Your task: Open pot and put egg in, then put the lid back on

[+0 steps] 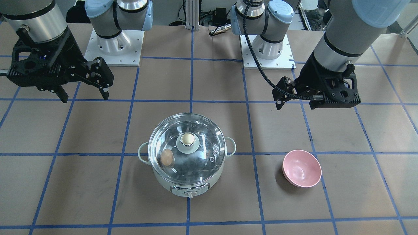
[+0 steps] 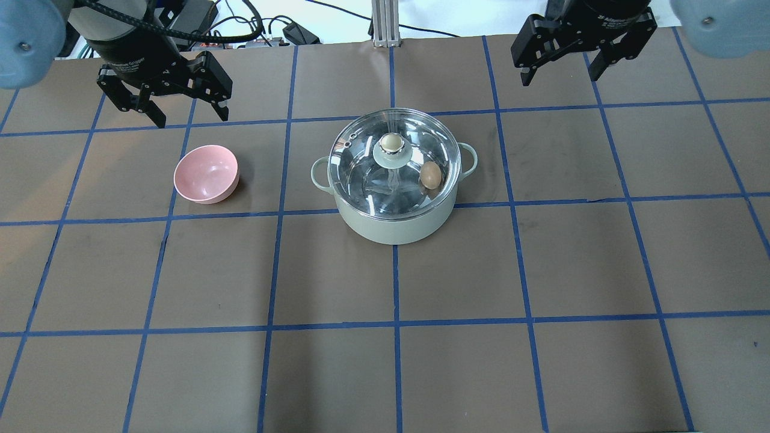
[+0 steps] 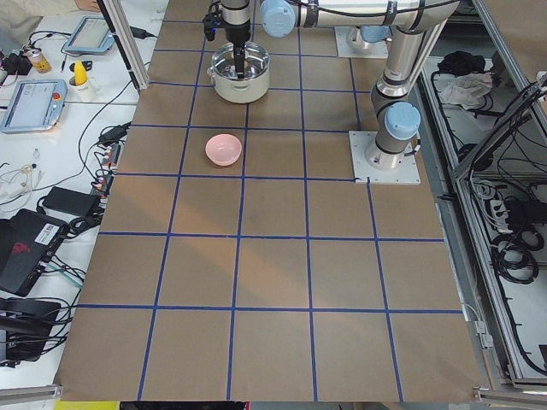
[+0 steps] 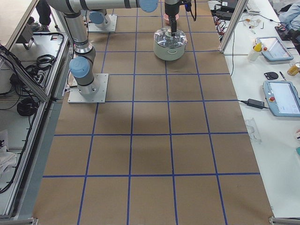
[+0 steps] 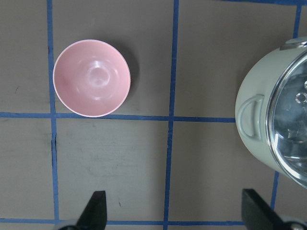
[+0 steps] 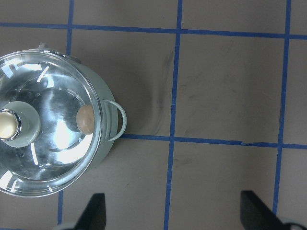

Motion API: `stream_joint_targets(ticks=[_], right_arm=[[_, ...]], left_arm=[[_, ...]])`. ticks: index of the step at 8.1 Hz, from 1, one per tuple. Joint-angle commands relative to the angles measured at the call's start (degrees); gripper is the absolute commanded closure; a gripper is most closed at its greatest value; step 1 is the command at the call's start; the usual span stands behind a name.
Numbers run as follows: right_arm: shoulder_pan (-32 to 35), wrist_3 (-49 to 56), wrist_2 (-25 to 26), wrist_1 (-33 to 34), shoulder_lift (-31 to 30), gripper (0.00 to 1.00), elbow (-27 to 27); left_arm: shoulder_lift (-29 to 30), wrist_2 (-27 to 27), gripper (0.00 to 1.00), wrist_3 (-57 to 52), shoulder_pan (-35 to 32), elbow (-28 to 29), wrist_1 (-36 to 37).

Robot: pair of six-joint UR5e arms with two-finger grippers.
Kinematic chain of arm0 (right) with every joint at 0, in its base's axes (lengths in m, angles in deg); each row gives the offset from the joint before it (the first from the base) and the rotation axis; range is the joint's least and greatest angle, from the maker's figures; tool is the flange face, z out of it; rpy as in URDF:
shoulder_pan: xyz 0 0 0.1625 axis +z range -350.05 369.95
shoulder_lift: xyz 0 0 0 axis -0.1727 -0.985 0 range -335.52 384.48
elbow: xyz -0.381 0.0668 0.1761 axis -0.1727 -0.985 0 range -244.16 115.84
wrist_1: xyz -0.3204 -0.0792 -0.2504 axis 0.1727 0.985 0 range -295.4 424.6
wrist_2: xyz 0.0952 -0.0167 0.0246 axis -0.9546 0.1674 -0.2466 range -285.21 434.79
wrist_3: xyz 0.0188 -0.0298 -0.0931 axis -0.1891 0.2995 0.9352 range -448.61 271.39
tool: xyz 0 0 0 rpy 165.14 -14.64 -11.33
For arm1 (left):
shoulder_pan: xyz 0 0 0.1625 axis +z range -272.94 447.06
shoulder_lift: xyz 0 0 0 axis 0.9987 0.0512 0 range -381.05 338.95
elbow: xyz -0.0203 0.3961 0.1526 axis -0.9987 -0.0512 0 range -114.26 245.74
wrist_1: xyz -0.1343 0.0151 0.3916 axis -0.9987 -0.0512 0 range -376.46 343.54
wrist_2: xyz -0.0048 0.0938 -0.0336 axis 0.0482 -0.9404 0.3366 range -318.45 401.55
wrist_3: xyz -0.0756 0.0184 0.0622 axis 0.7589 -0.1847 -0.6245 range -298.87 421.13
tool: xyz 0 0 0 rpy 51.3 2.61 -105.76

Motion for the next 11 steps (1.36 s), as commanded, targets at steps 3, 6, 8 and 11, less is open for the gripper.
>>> stream_joint_targets(ticks=[3,6,8,11], right_arm=[[2.93,-2.97,2.47,0.04,-0.72,0.00,0.43],[2.93,-2.10,2.47,0.39,-0.54,0.00,0.86],[2.85,-2.00,2.38,0.48,-0.63,0.00,0.96],[2.85,-2.00,2.38,0.48,-0.63,0.00,0.96]], left_arm=[[-0.08,0.04,0.00,0.00,-0.01,-0.03,0.02],[-0.17,-0.05,0.00,0.00,-0.01,-0.03,0.11],[0.26,0.04,0.00,-0.08,-0.01,-0.64,-0.07],[-0.61,0.04,0.00,0.00,-0.01,-0.91,-0.07]])
